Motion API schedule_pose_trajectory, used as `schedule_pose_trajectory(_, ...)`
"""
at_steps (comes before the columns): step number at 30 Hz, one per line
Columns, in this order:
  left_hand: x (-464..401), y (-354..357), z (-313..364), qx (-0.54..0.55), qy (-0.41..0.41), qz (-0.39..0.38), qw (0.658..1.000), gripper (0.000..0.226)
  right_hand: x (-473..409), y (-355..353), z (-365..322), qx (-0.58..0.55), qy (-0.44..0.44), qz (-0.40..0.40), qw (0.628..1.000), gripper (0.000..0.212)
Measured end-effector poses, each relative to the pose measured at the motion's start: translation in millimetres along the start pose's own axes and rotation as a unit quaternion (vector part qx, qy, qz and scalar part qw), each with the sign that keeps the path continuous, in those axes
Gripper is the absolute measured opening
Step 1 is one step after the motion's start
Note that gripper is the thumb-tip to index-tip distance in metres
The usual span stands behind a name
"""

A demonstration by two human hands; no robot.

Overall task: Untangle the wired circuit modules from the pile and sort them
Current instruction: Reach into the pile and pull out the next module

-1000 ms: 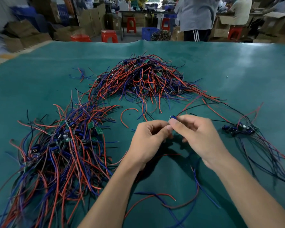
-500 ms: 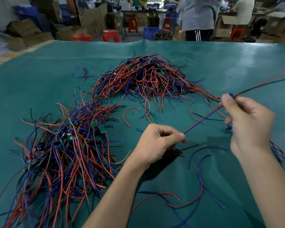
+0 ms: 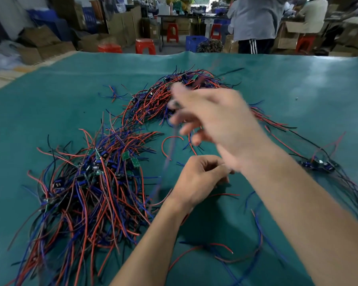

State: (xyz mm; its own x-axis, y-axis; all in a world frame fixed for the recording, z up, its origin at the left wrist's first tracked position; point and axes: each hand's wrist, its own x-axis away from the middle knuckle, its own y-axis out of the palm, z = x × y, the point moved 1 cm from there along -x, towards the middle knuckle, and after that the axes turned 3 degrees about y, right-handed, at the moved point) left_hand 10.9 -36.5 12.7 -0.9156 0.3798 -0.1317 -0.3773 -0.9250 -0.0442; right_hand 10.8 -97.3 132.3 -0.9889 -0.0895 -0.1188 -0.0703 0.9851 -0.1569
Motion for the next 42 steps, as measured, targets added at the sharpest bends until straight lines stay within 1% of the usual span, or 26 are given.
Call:
schedule_pose_trajectory(1, 0, 0, 1, 0.001, -0.002, 0.003, 1.0, 0.043, -9, 11, -3, 0.072, -0.002, -0.066, 0.995, 0.038)
schedule_pose_trajectory(2, 1, 0, 1, 0.002, -0.001, 0.001, 1.0, 0.043, -18, 19, -5, 0.146, -0.002, -0.127, 0.981, 0.042)
schedule_pose_trajectory(3, 1, 0, 2, 0.005, 0.001, -0.003, 1.0, 0.04, -28, 21, -5, 0.216, 0.0, -0.173, 0.961, 0.045)
schedule_pose_trajectory(4, 1, 0, 2, 0.008, 0.001, -0.006, 1.0, 0.034, -39, 19, -3, 0.28, 0.002, -0.193, 0.94, 0.045)
schedule_pose_trajectory(5, 1, 1, 3, 0.009, -0.002, -0.006, 1.0, 0.028, -50, 13, 0, 0.33, -0.002, -0.186, 0.925, 0.041)
schedule_pose_trajectory(6, 0, 1, 3, 0.008, -0.004, -0.005, 1.0, 0.023, -64, 3, 5, 0.376, -0.008, -0.153, 0.914, 0.035)
schedule_pose_trajectory(7, 0, 1, 3, 0.007, -0.004, -0.004, 1.0, 0.021, -78, -9, 12, 0.424, -0.006, -0.101, 0.9, 0.03)
schedule_pose_trajectory(8, 0, 1, 3, 0.007, -0.004, -0.004, 1.0, 0.02, -91, -23, 21, 0.472, 0.006, -0.043, 0.88, 0.031)
schedule_pose_trajectory(9, 0, 1, 3, 0.008, -0.005, -0.005, 1.0, 0.019, -101, -37, 30, 0.514, 0.032, 0.004, 0.857, 0.039)
schedule_pose_trajectory(10, 0, 0, 2, 0.008, -0.006, -0.007, 1.0, 0.019, -108, -52, 41, 0.536, 0.067, 0.031, 0.841, 0.046)
schedule_pose_trajectory(11, -1, 0, 2, 0.006, -0.007, -0.008, 1.0, 0.02, -113, -66, 52, 0.548, 0.099, 0.035, 0.83, 0.049)
schedule_pose_trajectory(13, -1, 1, 1, 0.0, -0.008, -0.008, 1.0, 0.021, -114, -87, 72, 0.558, 0.142, -0.001, 0.818, 0.046)
schedule_pose_trajectory(14, -1, 1, 1, -0.002, -0.008, -0.006, 1.0, 0.02, -112, -95, 80, 0.553, 0.15, -0.008, 0.82, 0.045)
schedule_pose_trajectory(15, -2, 1, 1, -0.003, -0.007, -0.005, 1.0, 0.02, -110, -100, 87, 0.537, 0.151, 0.004, 0.83, 0.043)
schedule_pose_trajectory(17, -2, 1, 1, 0.001, -0.005, -0.002, 1.0, 0.022, -110, -106, 94, 0.492, 0.123, 0.062, 0.86, 0.033)
schedule_pose_trajectory(19, -2, 1, 0, 0.009, -0.006, 0.001, 1.0, 0.023, -110, -109, 97, 0.459, 0.101, 0.105, 0.876, 0.024)
schedule_pose_trajectory(23, -2, 1, -1, 0.019, -0.009, -0.001, 1.0, 0.022, -104, -115, 97, 0.43, 0.075, 0.151, 0.887, 0.022)
schedule_pose_trajectory(26, -2, 0, -3, 0.02, -0.013, 0.002, 1.0, 0.019, -94, -121, 95, 0.376, 0.057, 0.181, 0.907, 0.022)
schedule_pose_trajectory(29, -2, 0, -4, 0.023, -0.014, 0.003, 1.0, 0.018, -75, -122, 91, 0.313, 0.056, 0.204, 0.926, 0.021)
schedule_pose_trajectory(32, -4, 0, -6, 0.034, -0.014, 0.036, 0.999, 0.013, -40, -113, 90, 0.181, 0.058, 0.198, 0.962, 0.021)
schedule_pose_trajectory(34, -7, 0, -7, 0.064, -0.017, 0.084, 0.994, 0.01, -8, -100, 89, 0.081, 0.051, 0.166, 0.982, 0.022)
schedule_pose_trajectory(35, -8, -1, -7, 0.08, -0.017, 0.103, 0.991, 0.011, 6, -93, 88, 0.05, 0.048, 0.147, 0.987, 0.022)
schedule_pose_trajectory(36, -8, -1, -6, 0.087, -0.016, 0.111, 0.99, 0.011, 17, -86, 88, 0.035, 0.043, 0.129, 0.99, 0.022)
schedule_pose_trajectory(38, -8, -2, -7, 0.077, -0.01, 0.11, 0.991, 0.018, 35, -72, 90, 0.051, 0.027, 0.103, 0.993, 0.022)
schedule_pose_trajectory(40, -8, -2, -9, 0.062, -0.001, 0.107, 0.992, 0.027, 46, -62, 94, 0.09, 0.015, 0.093, 0.991, 0.023)
schedule_pose_trajectory(42, -8, -2, -8, 0.058, 0.009, 0.106, 0.993, 0.027, 53, -56, 98, 0.114, 0.024, 0.096, 0.989, 0.02)
